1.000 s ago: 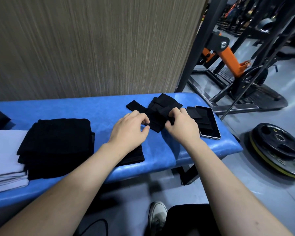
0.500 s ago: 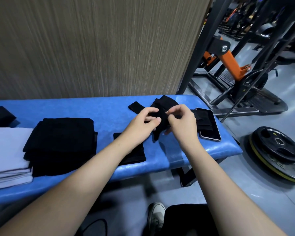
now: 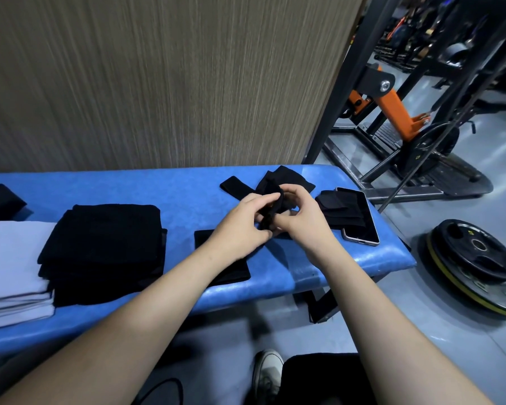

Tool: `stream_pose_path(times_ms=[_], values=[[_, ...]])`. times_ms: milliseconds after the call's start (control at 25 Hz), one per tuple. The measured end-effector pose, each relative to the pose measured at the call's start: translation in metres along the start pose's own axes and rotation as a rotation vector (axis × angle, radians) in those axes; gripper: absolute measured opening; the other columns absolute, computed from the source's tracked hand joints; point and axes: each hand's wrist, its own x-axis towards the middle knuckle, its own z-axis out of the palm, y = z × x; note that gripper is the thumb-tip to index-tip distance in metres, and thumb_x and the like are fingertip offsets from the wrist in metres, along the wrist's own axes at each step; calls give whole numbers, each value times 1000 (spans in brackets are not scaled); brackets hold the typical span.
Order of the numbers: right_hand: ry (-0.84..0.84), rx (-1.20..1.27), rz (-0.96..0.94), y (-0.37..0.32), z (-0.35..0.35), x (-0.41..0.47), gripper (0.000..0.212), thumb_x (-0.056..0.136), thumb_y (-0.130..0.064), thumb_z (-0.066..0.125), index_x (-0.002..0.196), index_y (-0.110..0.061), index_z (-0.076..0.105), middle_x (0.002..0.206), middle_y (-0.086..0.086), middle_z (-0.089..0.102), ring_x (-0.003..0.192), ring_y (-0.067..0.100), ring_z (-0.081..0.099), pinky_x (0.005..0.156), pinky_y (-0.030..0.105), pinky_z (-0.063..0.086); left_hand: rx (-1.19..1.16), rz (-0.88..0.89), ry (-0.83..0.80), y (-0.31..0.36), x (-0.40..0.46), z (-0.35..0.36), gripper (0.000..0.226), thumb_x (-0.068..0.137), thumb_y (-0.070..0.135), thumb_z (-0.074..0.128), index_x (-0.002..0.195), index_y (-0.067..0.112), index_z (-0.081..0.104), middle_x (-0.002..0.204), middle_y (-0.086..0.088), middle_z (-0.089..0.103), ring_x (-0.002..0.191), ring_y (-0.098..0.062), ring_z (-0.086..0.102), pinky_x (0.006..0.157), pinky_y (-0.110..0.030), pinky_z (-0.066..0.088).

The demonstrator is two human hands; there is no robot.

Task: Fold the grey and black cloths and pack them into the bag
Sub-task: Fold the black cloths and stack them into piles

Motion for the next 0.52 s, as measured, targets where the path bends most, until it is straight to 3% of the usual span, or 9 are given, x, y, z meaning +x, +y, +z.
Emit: stream_pose_path(times_ms=[160,280,360,440,520], values=[[49,12,-91,-8,-1,-4,50,81,9,62,123,-19,54,79,5,64,58,16,61,61,28,56,95,144,136,7,-3,-2,74,79,-15,56,140,27,55,114,14,48,97,13,49,81,-2,35],[76,-34,-213,-10,2,-5,49,79,0,66,122,-21,55,102,3,66,64,15,55,64,30,54,166,205,253,12,-6,-8,76,75,-17,53,133,32,59,106,11,47,97,-1,52,84,-10,42],[106,-140,-294,-10,4,-4,50,75,-9,68,122,-23,56,114,-2,63,73,8,54,70,23,48,273,237,322,16,-9,-15,76,73,-19,53,128,33,62,104,8,46,95,-11,53,80,-28,50],[137,-323,-350,-9,4,-3,52,76,-12,72,123,-24,56,116,-10,58,90,3,54,79,19,44,387,247,367,18,-11,-24,76,69,-20,51,125,31,63,104,4,45,91,-16,52,70,-38,51],[144,-458,-367,-11,6,-3,50,78,-18,74,124,-25,56,116,-13,56,99,2,54,83,24,47,444,230,380,17,-13,-32,74,71,-19,51,124,31,63,105,3,44,86,-16,50,65,-39,50]])
